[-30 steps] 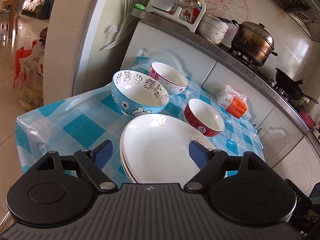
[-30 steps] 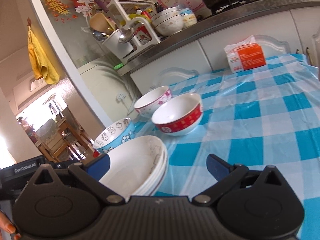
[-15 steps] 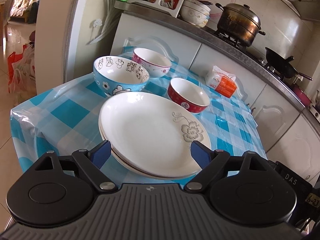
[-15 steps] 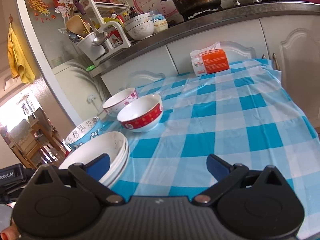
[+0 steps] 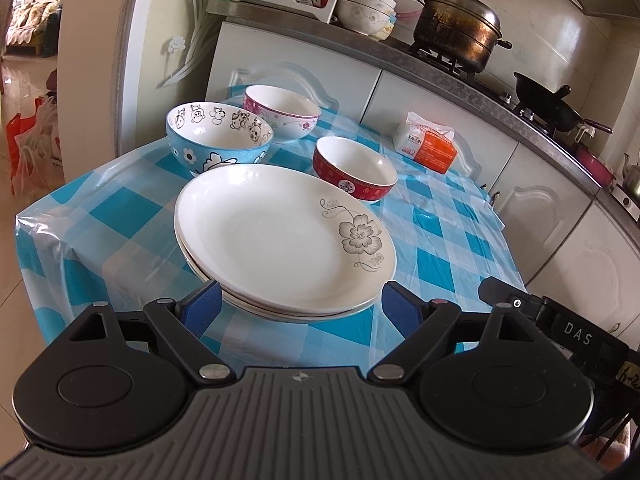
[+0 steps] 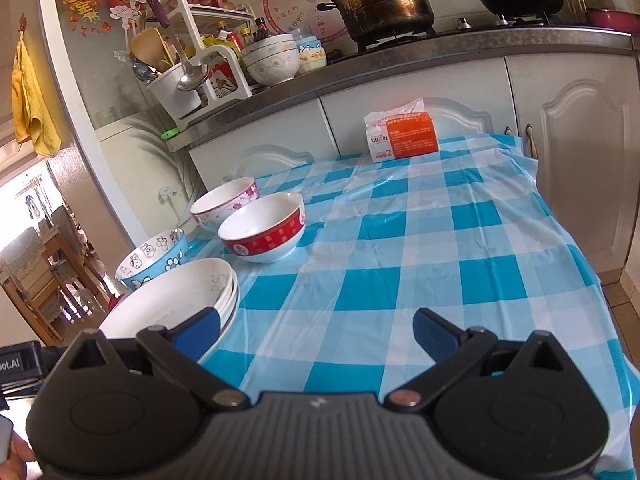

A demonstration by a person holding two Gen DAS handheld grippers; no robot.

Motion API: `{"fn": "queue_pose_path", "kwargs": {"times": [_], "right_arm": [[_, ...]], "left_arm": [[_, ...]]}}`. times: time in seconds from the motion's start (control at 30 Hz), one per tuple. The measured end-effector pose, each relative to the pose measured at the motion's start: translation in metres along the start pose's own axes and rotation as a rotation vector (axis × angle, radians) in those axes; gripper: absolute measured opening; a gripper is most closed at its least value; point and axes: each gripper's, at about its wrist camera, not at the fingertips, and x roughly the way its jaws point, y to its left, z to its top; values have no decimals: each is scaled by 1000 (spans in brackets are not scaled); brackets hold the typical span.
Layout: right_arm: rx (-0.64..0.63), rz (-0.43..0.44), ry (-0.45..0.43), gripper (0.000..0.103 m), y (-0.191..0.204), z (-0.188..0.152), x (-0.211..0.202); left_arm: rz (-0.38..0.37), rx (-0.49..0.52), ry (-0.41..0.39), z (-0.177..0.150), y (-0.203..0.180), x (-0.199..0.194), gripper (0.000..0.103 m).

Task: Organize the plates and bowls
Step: 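Withdraw the right gripper and move the left gripper toward the blue cartoon bowl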

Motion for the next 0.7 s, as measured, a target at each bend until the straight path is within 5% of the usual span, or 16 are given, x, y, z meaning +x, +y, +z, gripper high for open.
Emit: {"fn": "queue_pose_path", "kwargs": {"times": [0.7], "right_arm": [[-75,-70,-7,102,2,5,-8]], "left_arm": [[27,-8,-54,18,-3,11,103]]}}
